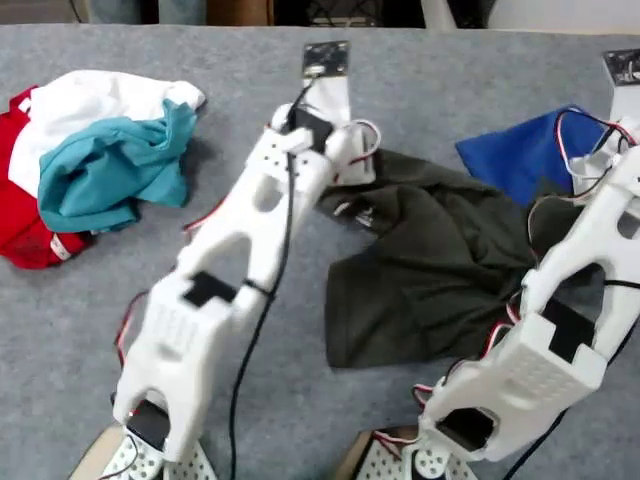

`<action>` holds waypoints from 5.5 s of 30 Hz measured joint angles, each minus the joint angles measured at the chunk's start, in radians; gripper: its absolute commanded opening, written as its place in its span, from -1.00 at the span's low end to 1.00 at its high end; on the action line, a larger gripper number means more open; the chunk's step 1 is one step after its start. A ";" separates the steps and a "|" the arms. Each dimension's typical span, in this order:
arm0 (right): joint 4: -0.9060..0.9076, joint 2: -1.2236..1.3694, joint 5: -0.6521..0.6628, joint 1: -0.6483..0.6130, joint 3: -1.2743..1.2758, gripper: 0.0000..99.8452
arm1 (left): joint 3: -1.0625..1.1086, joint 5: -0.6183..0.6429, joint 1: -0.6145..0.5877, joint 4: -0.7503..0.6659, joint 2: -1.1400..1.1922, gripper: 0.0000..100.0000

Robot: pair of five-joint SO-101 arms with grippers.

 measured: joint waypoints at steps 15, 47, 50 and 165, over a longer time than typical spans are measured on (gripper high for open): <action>-0.086 0.000 -0.074 0.000 0.161 -0.98 | -0.652 0.336 -0.008 0.091 0.519 -0.52; -0.166 -0.011 -0.161 -0.051 0.226 -0.98 | -0.647 0.244 0.005 -0.029 0.549 -0.94; -0.166 -0.060 -0.229 -0.084 0.183 -0.98 | -0.697 0.218 -0.026 0.005 0.523 -0.94; -0.192 -1.355 -0.086 -0.387 1.662 -0.42 | 1.402 -0.617 -0.761 -0.284 -0.697 -0.66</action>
